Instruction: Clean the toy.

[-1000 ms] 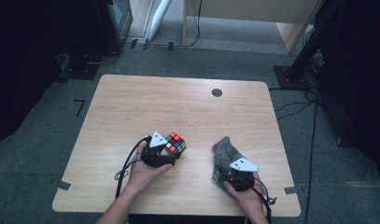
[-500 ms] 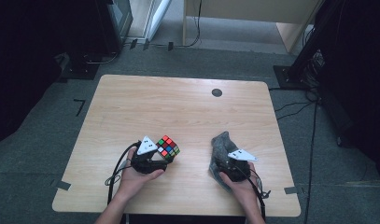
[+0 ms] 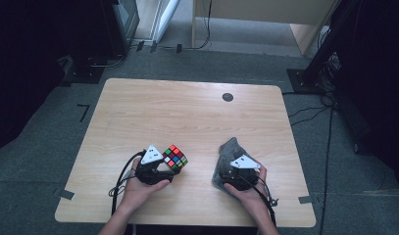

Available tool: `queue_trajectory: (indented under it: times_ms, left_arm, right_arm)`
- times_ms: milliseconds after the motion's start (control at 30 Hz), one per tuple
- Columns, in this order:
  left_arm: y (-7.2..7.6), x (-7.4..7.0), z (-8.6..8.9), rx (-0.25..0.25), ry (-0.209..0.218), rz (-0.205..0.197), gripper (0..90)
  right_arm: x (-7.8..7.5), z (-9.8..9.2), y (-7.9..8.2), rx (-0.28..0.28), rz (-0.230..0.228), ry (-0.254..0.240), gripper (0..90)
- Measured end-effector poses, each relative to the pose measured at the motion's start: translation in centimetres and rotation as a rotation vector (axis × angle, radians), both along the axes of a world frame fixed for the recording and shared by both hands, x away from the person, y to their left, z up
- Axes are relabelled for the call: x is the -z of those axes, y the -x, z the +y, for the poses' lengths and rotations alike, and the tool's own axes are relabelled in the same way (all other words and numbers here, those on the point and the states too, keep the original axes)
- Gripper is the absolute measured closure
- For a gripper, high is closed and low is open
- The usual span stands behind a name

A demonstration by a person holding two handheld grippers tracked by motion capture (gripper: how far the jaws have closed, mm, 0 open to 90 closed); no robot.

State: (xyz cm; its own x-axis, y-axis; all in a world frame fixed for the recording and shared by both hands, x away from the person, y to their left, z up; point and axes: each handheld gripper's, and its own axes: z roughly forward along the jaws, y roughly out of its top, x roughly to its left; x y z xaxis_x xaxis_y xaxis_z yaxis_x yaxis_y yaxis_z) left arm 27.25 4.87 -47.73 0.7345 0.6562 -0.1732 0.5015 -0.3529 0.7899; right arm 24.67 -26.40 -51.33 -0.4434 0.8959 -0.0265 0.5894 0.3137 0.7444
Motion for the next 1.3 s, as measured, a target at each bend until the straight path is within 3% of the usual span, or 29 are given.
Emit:
queue_trajectory:
  times_ms: [133,233,300,333,400,567,600,633,667,700,733,767,800,900,933,1033,1100,1133,1200,1233,1300]
  left_arm:
    - [0.2,-0.2,-0.2,0.012,0.005,-0.006,34.6]
    - [0.3,-0.1,-0.3,0.018,0.000,-0.008,34.6]
    - [0.3,-0.2,-0.5,0.020,0.001,-0.012,34.6]
    - [0.3,-0.2,-0.5,0.020,0.001,-0.012,34.6]
    - [0.3,-0.3,-0.6,0.023,0.000,-0.018,34.6]
    - [0.5,-0.3,-1.0,0.046,-0.020,-0.042,34.6]
    - [0.5,-0.3,-1.1,0.052,-0.027,-0.046,34.6]
    - [0.5,-0.2,-1.2,0.056,-0.036,-0.050,34.6]
    - [0.6,-0.1,-1.4,0.059,-0.048,-0.054,34.6]
    - [0.6,0.0,-1.6,0.063,-0.064,-0.060,34.6]
    - [0.6,0.2,-1.9,0.069,-0.078,-0.066,34.6]
    - [0.7,0.2,-2.2,0.078,-0.092,-0.073,34.6]
    - [0.8,0.3,-2.5,0.086,-0.104,-0.080,34.6]
    - [1.3,0.6,-3.6,0.112,-0.144,-0.098,34.6]
    - [1.6,0.8,-4.3,0.136,-0.169,-0.105,34.6]
    - [2.0,0.9,-5.1,0.156,-0.188,-0.113,34.6]
    - [2.5,1.0,-5.9,0.186,-0.217,-0.128,34.6]
    - [2.8,1.0,-6.3,0.202,-0.229,-0.134,34.6]
    - [3.2,1.0,-6.8,0.222,-0.241,-0.135,34.6]
    - [3.3,0.9,-6.9,0.225,-0.238,-0.134,34.6]
    - [3.4,0.7,-6.9,0.217,-0.256,-0.140,34.6]
  right_arm:
    - [0.3,-0.2,-0.1,0.022,0.026,-0.014,34.2]
    - [0.6,0.0,0.0,0.041,0.020,-0.027,34.6]
    - [0.7,-0.1,0.2,0.065,-0.004,-0.031,52.0]
    - [0.7,-0.1,0.2,0.065,-0.004,-0.031,52.0]
    - [0.7,-0.7,0.2,0.097,-0.027,-0.037,68.5]
    - [0.4,-1.0,0.5,0.090,-0.058,-0.053,75.2]
    - [-0.2,-1.2,0.7,0.084,-0.079,-0.112,75.7]
    - [-0.2,-1.2,0.7,0.084,-0.079,-0.112,75.7]
    - [-0.6,-1.2,0.8,0.081,-0.094,-0.145,75.6]
    - [-1.8,-1.1,1.3,0.059,-0.135,-0.199,75.5]
    - [-1.8,-1.1,1.3,0.059,-0.135,-0.199,75.5]
    - [-3.1,-0.7,2.0,0.013,-0.182,-0.242,75.3]
    - [-3.8,-0.4,2.3,-0.006,-0.204,-0.250,75.1]
    - [-5.0,0.2,2.9,-0.045,-0.230,-0.282,75.0]
    - [-5.9,1.0,3.2,-0.087,-0.225,-0.294,74.7]
    - [-6.5,2.0,3.3,-0.123,-0.209,-0.300,74.2]
    - [-7.0,3.3,3.6,-0.161,-0.200,-0.280,73.6]
    - [-7.2,4.7,3.8,-0.211,-0.192,-0.234,73.5]
    - [-7.2,6.1,4.1,-0.258,-0.167,-0.205,73.5]
    - [-7.2,6.1,4.1,-0.258,-0.167,-0.205,73.5]
    - [-6.9,7.3,4.4,-0.286,-0.153,-0.150,73.4]
